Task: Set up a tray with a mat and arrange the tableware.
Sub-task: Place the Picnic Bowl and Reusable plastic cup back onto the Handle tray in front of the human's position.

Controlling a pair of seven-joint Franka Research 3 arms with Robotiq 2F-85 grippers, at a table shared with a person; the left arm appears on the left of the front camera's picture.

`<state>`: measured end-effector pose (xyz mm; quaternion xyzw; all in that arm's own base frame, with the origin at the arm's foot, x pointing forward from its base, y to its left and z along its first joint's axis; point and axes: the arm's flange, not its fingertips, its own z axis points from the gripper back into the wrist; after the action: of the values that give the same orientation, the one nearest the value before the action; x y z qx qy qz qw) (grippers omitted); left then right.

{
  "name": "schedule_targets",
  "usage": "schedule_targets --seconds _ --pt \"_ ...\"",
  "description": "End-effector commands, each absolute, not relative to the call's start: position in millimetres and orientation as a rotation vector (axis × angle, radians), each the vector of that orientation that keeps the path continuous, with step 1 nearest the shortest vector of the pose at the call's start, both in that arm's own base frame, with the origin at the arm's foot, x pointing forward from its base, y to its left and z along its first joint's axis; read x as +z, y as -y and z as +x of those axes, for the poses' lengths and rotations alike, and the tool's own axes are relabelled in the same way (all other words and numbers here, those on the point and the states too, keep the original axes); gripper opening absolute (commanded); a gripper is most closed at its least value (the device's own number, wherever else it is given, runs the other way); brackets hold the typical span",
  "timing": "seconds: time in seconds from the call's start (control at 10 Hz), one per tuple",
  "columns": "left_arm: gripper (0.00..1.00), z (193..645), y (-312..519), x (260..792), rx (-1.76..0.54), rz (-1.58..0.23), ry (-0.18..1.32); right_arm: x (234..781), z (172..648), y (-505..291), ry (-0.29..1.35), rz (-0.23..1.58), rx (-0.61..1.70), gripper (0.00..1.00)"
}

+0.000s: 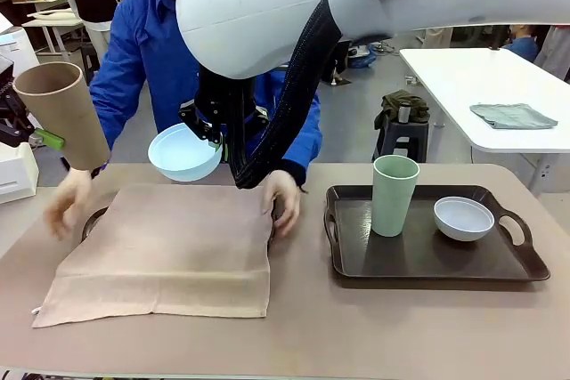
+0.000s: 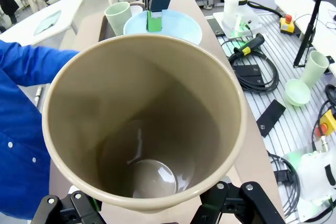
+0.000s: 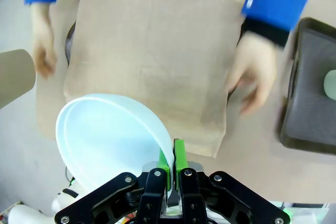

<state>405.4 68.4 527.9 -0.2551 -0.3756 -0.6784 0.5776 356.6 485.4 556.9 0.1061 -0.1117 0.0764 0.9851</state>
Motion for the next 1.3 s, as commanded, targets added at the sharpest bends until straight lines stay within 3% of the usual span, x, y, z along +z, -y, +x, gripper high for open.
schedule_targets --seconds 0.0,1.2 --pt "0.00 407.8 -69.0 529.9 -1.599 -0.585 0.880 558.4 357.2 -486.3 0.225 0.212 0.152 0.00" --pt "0.00 407.8 -69.0 529.9 -1.599 -0.585 0.880 558.4 357.2 -486.3 0.225 0.212 0.152 0.00"
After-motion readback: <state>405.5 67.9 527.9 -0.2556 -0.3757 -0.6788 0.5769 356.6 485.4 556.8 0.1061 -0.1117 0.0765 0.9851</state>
